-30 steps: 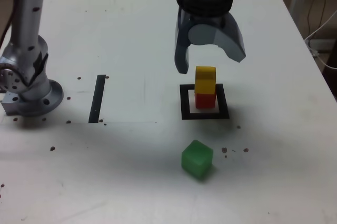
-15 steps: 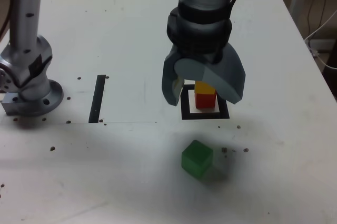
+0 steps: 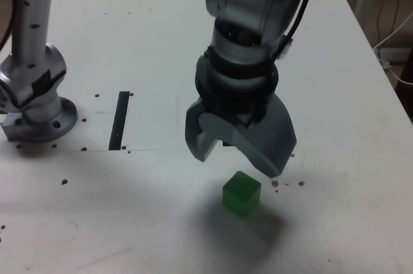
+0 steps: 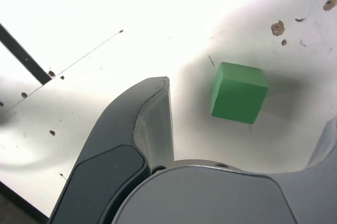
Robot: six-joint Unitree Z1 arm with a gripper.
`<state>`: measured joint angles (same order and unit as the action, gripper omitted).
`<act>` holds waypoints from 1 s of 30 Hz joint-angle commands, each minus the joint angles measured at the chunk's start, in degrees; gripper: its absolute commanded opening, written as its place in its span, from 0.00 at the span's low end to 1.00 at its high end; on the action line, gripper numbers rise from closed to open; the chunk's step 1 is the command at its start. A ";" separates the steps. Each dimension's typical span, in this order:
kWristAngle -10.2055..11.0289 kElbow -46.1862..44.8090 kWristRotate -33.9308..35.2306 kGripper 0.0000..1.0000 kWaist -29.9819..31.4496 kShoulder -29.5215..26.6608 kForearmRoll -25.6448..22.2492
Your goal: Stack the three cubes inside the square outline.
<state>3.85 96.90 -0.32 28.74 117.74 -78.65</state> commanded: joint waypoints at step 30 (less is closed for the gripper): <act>-3.26 -1.14 -2.31 0.31 -1.12 7.76 4.62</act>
<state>0.55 95.84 -2.72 27.76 125.22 -73.89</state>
